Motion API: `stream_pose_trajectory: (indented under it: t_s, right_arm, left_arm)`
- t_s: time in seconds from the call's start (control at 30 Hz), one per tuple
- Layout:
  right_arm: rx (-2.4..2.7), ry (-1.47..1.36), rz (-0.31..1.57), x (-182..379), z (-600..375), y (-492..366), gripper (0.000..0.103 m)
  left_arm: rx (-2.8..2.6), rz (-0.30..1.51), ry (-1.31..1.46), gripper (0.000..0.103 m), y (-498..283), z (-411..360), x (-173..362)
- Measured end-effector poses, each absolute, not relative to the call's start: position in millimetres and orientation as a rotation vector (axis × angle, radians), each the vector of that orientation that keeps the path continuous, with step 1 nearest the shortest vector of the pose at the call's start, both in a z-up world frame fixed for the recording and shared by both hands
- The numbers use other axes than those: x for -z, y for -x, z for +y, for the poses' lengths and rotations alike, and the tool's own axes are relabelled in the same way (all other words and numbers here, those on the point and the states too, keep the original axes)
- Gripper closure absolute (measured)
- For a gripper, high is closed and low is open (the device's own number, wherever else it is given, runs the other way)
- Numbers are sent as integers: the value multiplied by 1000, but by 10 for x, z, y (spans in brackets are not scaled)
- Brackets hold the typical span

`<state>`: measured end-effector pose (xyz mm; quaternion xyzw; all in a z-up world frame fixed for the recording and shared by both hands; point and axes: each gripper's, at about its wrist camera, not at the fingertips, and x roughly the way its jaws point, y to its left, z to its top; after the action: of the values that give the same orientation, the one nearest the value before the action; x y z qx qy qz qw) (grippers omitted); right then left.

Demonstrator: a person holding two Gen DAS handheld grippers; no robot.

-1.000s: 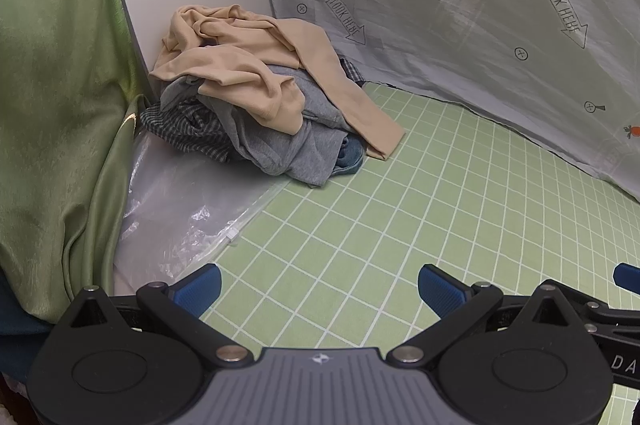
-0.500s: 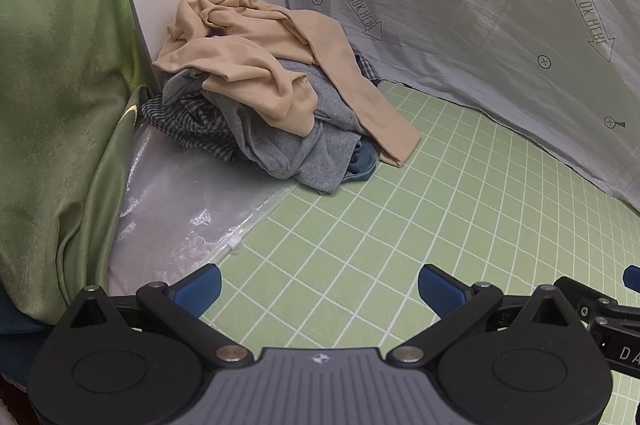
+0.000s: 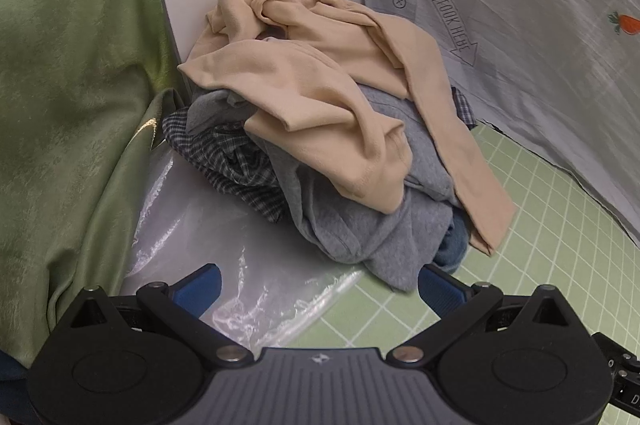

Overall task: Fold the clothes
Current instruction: 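Reach both tools into the pile and grasp the beige sweatshirt, then lift the beige sweatshirt with both tools and drag it onto the open mat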

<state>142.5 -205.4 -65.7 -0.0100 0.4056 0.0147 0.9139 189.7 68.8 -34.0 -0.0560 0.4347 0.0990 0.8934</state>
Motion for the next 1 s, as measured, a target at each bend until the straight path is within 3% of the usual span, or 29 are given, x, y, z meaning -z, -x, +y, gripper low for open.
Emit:
stream_pose_trajectory:
  t_s: [0.2,0.43,0.63,0.7,0.77,0.83,1.0]
  right_arm:
    - [-84,-3,887,1048,-1959,-2198,14]
    - [-187,103,912,1516,-1592,-2869,29]
    - [-244,105,903,1652,-1420,-3035,45]
    - [-244,99,894,1640,-1429,-3041,56]
    - [-233,95,881,1610,-1472,-3017,82]
    - [-215,83,866,1564,-1553,-2964,86]
    - [-160,59,819,1421,-1761,-2803,88]
  left_arm:
    - [-207,903,193,2,-2455,873,498]
    - [-176,931,197,35,-2841,897,640]
    - [-188,957,252,48,-2923,984,739]
    - [-188,959,260,53,-2910,1000,745]
    - [-189,958,263,62,-2889,1006,736]
    - [-190,953,260,74,-2859,1000,709]
    - [-185,932,265,84,-2701,1012,561]
